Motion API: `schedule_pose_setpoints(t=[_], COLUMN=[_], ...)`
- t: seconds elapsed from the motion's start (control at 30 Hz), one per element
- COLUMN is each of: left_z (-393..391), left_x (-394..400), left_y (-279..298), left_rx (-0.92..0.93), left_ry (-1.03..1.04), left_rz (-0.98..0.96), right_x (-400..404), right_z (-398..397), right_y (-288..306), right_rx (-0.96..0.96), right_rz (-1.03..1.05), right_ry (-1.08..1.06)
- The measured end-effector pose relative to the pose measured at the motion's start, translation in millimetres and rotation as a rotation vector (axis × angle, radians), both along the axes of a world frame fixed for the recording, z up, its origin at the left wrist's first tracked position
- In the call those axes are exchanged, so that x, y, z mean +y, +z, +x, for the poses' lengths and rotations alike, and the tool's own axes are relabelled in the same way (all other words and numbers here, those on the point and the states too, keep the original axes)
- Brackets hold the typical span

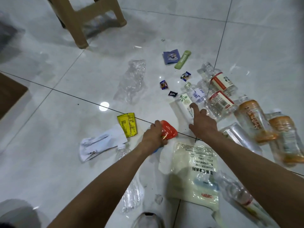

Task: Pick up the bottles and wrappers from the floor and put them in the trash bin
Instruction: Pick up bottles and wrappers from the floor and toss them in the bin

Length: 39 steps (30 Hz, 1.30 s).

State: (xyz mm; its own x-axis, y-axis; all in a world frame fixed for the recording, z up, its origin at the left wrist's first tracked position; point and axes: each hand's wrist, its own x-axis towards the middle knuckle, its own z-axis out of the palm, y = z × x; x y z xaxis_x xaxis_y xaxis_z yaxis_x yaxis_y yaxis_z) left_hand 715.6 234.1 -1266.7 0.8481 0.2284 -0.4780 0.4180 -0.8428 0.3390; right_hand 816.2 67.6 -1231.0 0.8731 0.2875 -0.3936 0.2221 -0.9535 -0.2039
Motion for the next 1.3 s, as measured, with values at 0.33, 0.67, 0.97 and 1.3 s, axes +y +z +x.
schedule_pose_setpoints(t=[0.33,0.67,0.97,1.3], left_z=[19.1,69.4,50.3,0.8], left_x=[12.7,65.1,86.4,129.7], left_y=[11.9,128.7,394.1,748.3], left_rx=[-0.062,-0.174,-0.116,-0.225], left_ry=[0.268,0.563,0.712,0.865], left_rz=[-0.083,-0.488,-0.567,-0.592], right_x=[24.1,46.7,90.9,133.3], right_z=[1.0,19.6,-0.9,-35.6], right_y=[-21.3,74.2,341.8,694.4], right_rx=[0.007,0.097,0.23,0.314], right_rz=[0.443,0.43,0.661,0.751], right_ry=[-0.337,-0.343,-0.5,-0.442])
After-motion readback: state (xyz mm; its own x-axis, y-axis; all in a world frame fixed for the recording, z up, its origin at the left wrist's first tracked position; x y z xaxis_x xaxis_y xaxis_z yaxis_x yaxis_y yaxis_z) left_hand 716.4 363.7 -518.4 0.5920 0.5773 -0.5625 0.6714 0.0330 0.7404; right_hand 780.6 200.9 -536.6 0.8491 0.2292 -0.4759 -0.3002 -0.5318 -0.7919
